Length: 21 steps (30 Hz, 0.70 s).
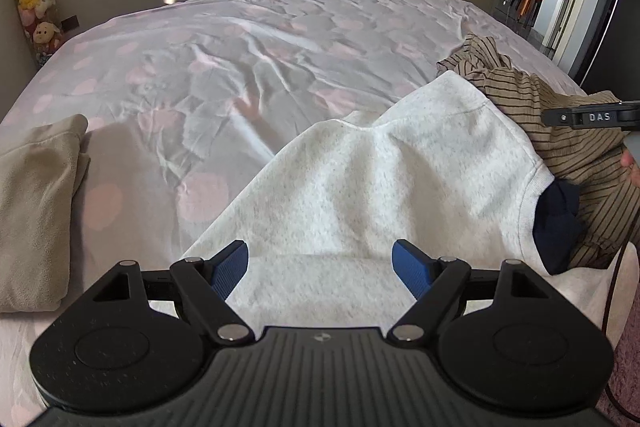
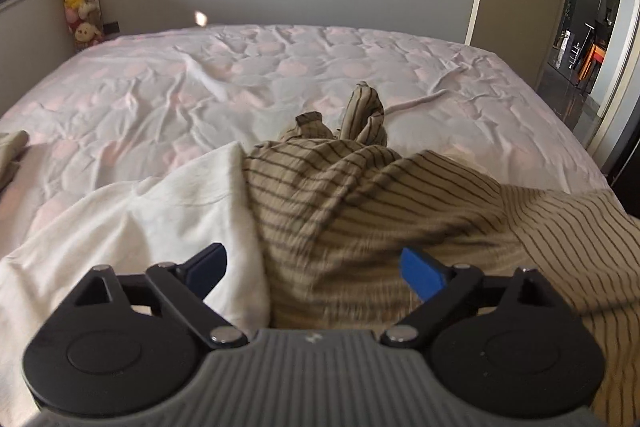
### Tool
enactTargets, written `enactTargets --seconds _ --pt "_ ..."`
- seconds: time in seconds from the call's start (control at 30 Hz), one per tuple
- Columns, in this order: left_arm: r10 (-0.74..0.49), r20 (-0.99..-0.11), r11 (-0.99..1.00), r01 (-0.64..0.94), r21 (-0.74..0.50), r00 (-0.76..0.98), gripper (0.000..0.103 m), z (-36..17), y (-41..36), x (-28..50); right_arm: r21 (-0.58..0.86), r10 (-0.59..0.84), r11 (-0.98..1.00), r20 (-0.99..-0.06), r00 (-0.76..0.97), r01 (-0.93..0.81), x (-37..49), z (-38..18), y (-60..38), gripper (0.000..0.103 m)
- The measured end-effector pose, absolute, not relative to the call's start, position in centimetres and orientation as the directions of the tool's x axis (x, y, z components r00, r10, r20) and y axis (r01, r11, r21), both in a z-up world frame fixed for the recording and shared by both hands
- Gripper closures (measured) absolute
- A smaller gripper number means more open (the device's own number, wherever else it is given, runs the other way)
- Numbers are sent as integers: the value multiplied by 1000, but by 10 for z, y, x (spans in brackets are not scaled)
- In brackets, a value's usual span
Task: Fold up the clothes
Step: 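Grasp the beige striped garment with the right gripper and carry it off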
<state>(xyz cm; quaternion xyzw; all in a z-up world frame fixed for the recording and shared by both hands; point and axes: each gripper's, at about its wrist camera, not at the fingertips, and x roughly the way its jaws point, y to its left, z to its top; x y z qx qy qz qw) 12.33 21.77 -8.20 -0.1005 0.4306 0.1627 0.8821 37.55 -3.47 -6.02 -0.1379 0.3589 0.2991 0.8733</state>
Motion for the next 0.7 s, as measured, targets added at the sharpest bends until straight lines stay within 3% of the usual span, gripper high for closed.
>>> enactTargets --seconds 0.27,0.3,0.33,0.43,0.53,0.7 --pt "224 -821 916 -401 -7 526 24 -92 239 149 20 327 855 -797 508 -519 454 -129 16 6" --pt "227 -824 914 -405 -4 520 24 -93 241 151 1 299 865 -803 515 -501 458 -135 20 16" --pt "229 -827 912 -409 -1 514 24 -95 243 153 -17 273 876 -806 525 -482 461 -139 21 45" --pt "225 -833 908 -419 -9 505 24 -97 246 157 -57 237 886 -798 554 -461 464 -137 12 77" --pt "216 -830 911 -411 -18 514 24 -95 245 159 -62 236 899 -766 598 -434 460 -119 -18 85" --pt "197 -812 923 -384 -36 550 24 -85 236 160 -91 188 936 -686 703 -339 438 -68 -90 88"
